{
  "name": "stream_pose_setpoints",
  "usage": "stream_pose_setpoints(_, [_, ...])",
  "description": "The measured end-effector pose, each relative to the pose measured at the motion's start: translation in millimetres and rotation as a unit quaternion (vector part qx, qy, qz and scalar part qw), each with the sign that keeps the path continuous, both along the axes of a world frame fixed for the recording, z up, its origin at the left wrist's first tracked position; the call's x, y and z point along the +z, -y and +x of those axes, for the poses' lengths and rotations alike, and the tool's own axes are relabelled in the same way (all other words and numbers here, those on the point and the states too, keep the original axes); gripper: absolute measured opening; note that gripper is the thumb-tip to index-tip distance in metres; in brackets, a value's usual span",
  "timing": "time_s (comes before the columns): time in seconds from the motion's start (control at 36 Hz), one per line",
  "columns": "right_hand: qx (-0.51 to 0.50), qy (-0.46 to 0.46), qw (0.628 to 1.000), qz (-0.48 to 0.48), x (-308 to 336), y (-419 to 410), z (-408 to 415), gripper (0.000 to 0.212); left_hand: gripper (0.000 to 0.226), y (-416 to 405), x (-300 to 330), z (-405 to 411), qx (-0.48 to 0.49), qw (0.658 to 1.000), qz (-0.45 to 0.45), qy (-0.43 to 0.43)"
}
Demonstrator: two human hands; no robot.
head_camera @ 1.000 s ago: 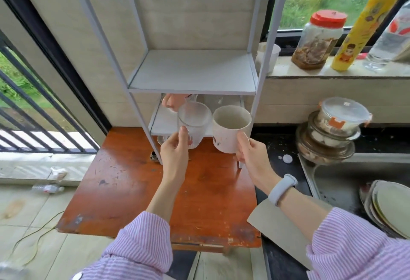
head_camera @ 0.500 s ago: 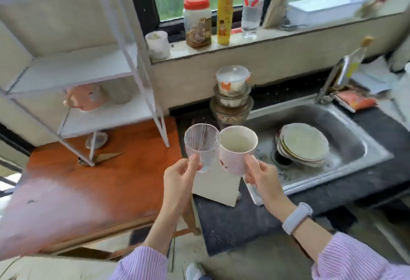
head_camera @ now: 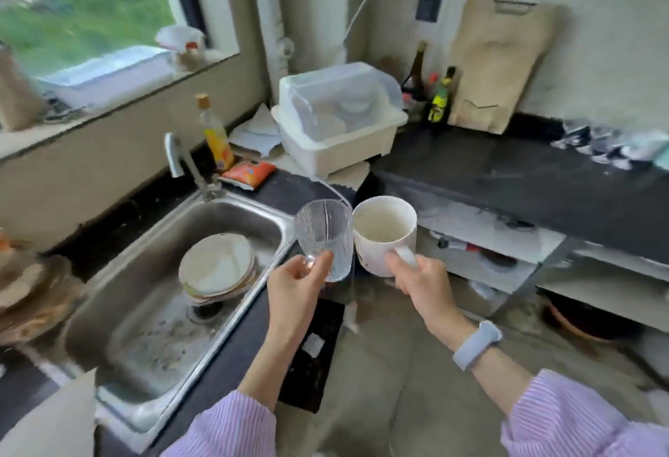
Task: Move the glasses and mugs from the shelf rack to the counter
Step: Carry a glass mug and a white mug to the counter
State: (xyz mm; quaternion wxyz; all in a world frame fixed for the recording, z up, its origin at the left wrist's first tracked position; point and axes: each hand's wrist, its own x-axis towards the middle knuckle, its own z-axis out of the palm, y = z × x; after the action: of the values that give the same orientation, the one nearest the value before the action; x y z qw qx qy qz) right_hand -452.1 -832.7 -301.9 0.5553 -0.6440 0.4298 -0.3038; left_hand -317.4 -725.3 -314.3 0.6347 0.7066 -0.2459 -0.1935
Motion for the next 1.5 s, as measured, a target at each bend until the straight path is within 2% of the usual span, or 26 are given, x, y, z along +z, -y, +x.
stream_pose_setpoints(0.17, [-0.158,-0.005,0.987,-0.023,2,83,-60,0.044,0.066,125,-3,-34,-0.131,0.991,-0.006,0.014])
stream_pose_setpoints(0.28, [-0.239,0.002,0.97,-0.03,4,141,-90,0.049,0.048,212,-1,-56,-0.201,0.979,-0.008,0.027])
stream_pose_setpoints(0.47, [-0.334,0.039,0.942,-0.022,17,247,-123,0.046,0.056,365,9,-87,-0.287,0.955,-0.017,0.07])
stream_pose_setpoints(0.61, [-0.396,0.032,0.918,-0.004,18,321,-146,0.057,0.055,462,10,-112,-0.329,0.942,0.0,0.065])
stream_pose_setpoints(0.75, [-0.423,0.017,0.906,0.019,13,369,-178,0.043,0.053,536,5,-149,-0.374,0.925,0.013,0.06])
stream_pose_setpoints(0.86, [-0.463,-0.008,0.886,0.02,2,408,-209,0.042,0.049,590,-3,-185,-0.413,0.909,0.022,0.054])
stream_pose_setpoints(1.08, [-0.505,0.005,0.861,0.063,-30,511,-285,0.025,0.051,701,-29,-264,-0.455,0.887,0.057,0.051])
stream_pose_setpoints(1.25, [-0.503,0.02,0.857,0.109,-66,618,-356,0.021,0.043,796,-58,-335,-0.454,0.884,0.094,0.055])
stream_pose_setpoints(1.39, [-0.498,-0.005,0.854,0.148,-96,697,-411,0.016,0.041,870,-91,-394,-0.439,0.886,0.136,0.058])
stream_pose_setpoints(1.5, [-0.489,-0.018,0.856,0.165,-118,750,-446,0.023,0.046,916,-114,-432,-0.418,0.895,0.15,0.047])
